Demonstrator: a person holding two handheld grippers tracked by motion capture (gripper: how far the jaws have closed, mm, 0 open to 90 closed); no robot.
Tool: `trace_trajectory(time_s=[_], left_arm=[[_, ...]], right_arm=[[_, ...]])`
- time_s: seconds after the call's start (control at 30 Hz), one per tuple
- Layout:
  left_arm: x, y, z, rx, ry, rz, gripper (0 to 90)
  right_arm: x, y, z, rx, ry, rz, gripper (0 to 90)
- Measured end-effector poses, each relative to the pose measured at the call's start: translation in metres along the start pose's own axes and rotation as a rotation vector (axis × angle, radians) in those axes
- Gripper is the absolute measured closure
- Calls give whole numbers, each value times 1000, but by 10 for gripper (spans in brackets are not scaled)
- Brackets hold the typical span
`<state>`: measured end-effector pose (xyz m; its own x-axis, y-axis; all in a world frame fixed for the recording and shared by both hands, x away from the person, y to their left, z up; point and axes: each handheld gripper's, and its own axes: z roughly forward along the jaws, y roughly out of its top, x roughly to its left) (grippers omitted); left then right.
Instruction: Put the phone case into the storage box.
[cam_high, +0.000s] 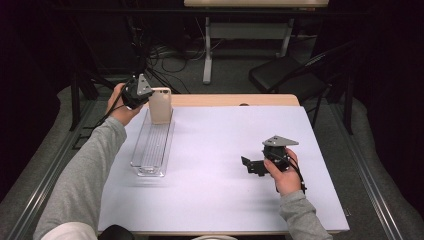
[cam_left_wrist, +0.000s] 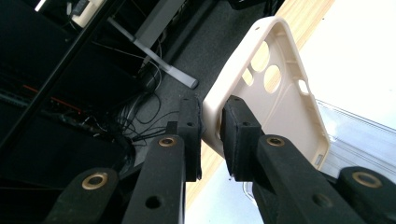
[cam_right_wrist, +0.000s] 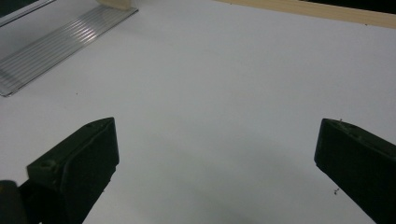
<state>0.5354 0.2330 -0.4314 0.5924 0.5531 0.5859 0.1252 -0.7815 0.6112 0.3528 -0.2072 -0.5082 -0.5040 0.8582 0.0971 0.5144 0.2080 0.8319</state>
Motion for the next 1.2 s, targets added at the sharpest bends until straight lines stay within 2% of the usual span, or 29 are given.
trace_trajectory(time_s=[0.2, 0.37, 0.53, 0.77, 1.2], left_arm=[[-2, 1, 1, 11, 19, 60, 786], [-1, -2, 2, 15, 28, 81, 785], [2, -5, 4, 18, 34, 84, 785], [6, -13, 7, 25, 47, 66, 780], [6, -13, 9, 31, 53, 55, 760]], right_arm=[[0, 0, 0, -1, 0, 0, 0], [0, 0, 0, 1, 1, -3, 0], [0, -1, 1, 5, 2, -4, 0], [1, -2, 2, 10, 5, -7, 0], [1, -2, 2, 11, 8, -6, 0]])
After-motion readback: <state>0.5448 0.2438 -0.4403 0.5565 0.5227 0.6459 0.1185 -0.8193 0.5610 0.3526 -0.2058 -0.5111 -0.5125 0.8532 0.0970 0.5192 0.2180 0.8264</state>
